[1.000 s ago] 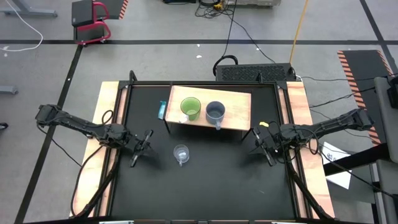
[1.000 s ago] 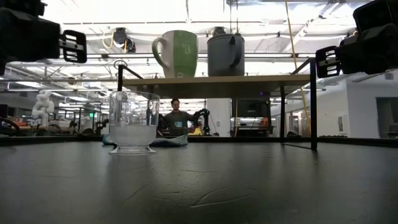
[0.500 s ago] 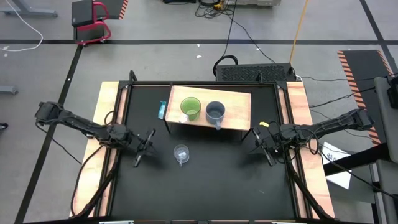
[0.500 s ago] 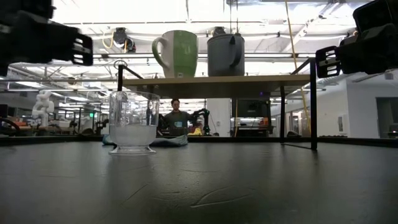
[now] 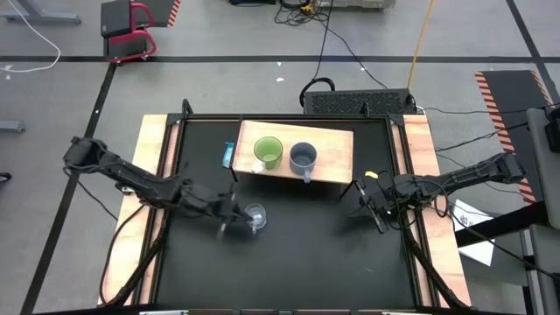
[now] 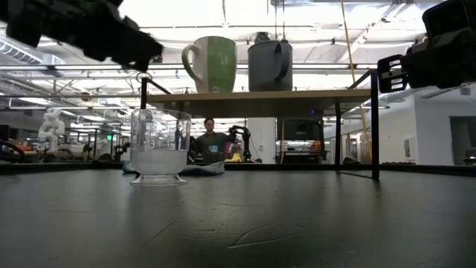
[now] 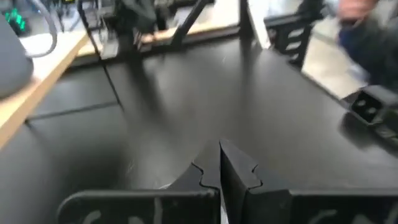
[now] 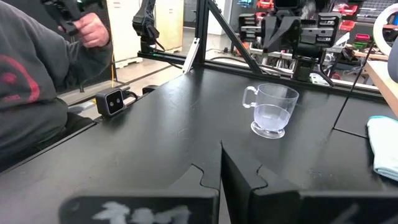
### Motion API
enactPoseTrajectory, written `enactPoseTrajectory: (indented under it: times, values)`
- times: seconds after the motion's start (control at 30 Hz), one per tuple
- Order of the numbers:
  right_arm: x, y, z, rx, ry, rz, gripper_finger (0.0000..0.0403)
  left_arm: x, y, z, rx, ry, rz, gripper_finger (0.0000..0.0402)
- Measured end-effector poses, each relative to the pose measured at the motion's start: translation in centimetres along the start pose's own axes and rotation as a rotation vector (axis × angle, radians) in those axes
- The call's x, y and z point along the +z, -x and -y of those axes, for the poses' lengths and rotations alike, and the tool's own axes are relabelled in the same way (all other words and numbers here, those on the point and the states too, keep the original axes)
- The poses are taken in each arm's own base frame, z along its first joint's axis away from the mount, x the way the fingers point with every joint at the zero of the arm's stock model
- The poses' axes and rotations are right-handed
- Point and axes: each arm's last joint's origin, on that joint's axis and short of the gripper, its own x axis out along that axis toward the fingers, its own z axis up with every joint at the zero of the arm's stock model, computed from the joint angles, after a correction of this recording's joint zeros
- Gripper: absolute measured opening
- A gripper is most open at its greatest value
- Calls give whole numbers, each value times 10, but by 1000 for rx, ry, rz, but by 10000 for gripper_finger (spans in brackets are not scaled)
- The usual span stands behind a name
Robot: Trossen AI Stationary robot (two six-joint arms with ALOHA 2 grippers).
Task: Stack small to large cups/mugs on shelf
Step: Put the transparent cup on the shelf
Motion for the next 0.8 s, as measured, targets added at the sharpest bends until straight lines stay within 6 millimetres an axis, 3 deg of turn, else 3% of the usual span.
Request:
enactPoseTrajectory:
  times: [0.2, 0.37, 0.5, 0.8]
  values:
    - [-2, 0, 0, 2, -4, -17, 0, 29, -28, 6, 23, 18, -208, 0]
    - [-2, 0, 0, 2, -2, -20, 0, 50, -34, 5, 72, 22, -409, 0]
    - [-2, 0, 0, 2, 1, -19, 0, 56, -29, 1, 124, 53, -481, 0]
    - [-2, 0, 0, 2, -3, -17, 0, 48, -26, -1, 151, 134, -577, 0]
